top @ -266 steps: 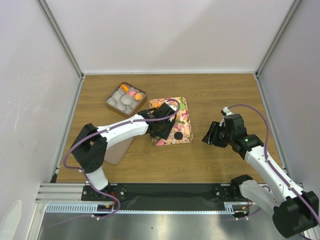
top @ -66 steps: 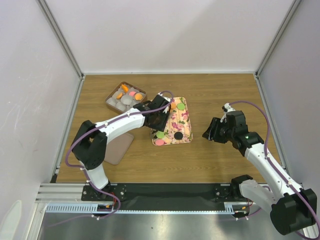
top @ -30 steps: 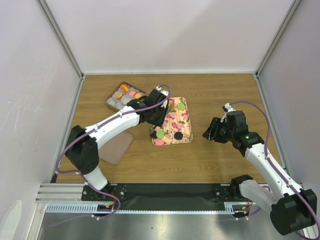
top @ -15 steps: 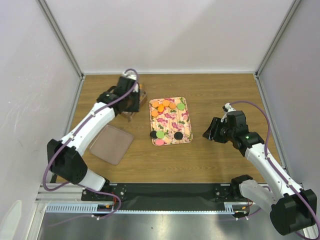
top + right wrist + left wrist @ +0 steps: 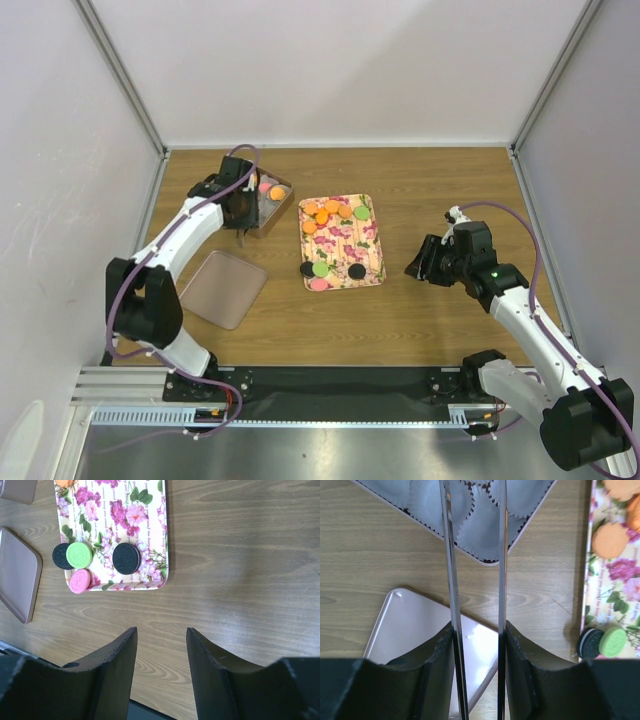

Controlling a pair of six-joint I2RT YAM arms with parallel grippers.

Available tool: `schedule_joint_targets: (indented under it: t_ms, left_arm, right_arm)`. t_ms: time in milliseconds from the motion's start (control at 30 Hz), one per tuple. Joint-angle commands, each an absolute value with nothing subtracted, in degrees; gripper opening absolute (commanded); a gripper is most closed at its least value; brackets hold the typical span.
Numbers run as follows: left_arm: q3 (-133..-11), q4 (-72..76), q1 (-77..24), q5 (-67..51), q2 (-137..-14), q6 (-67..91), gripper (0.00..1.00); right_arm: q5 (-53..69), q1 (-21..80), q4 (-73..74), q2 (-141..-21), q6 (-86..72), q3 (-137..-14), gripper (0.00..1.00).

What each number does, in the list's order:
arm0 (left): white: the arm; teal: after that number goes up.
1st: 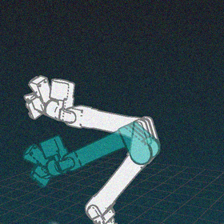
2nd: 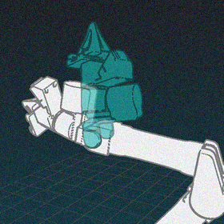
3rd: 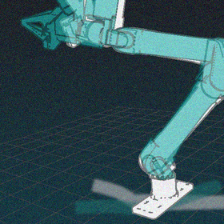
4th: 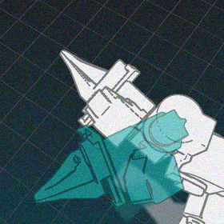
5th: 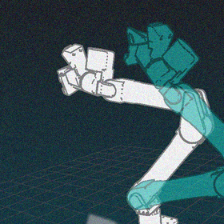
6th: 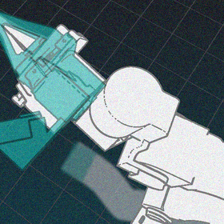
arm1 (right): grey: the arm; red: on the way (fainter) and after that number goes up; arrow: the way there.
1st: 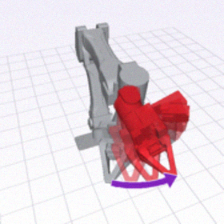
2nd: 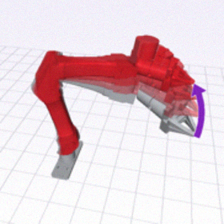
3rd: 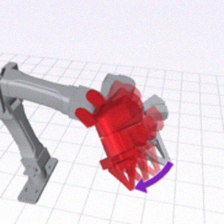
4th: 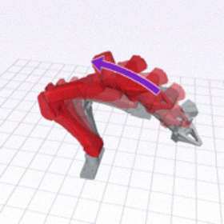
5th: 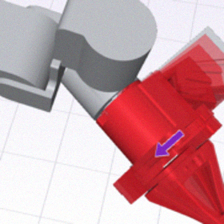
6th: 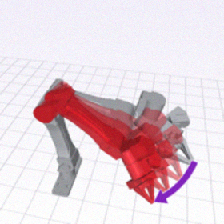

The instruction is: Pack the cookies

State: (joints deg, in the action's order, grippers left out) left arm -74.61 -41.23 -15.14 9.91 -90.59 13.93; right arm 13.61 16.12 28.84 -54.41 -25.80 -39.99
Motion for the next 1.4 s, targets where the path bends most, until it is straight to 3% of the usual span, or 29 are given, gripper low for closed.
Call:
schedule_joint_targets:
  t_ms: [0, 933, 1367]
  left_arm:
    - [-76.9, -39.5, -14.4, 9.5, -92.5, 12.5, 0.44]
    - [-81.7, -39.6, -12.8, 10.3, -99.3, 11.8, 0.49]
    - [-82.7, -40.3, -16.6, 7.6, -93.2, 12.4, 0.50]
  right_arm:
    - [14.2, 16.0, 27.5, -53.4, -25.0, -40.4, 0.50]
    - [14.4, 15.9, 27.4, -52.7, -25.0, -40.3, 0.50]
    - [13.8, 15.9, 27.5, -53.2, -25.0, -40.3, 0.50]
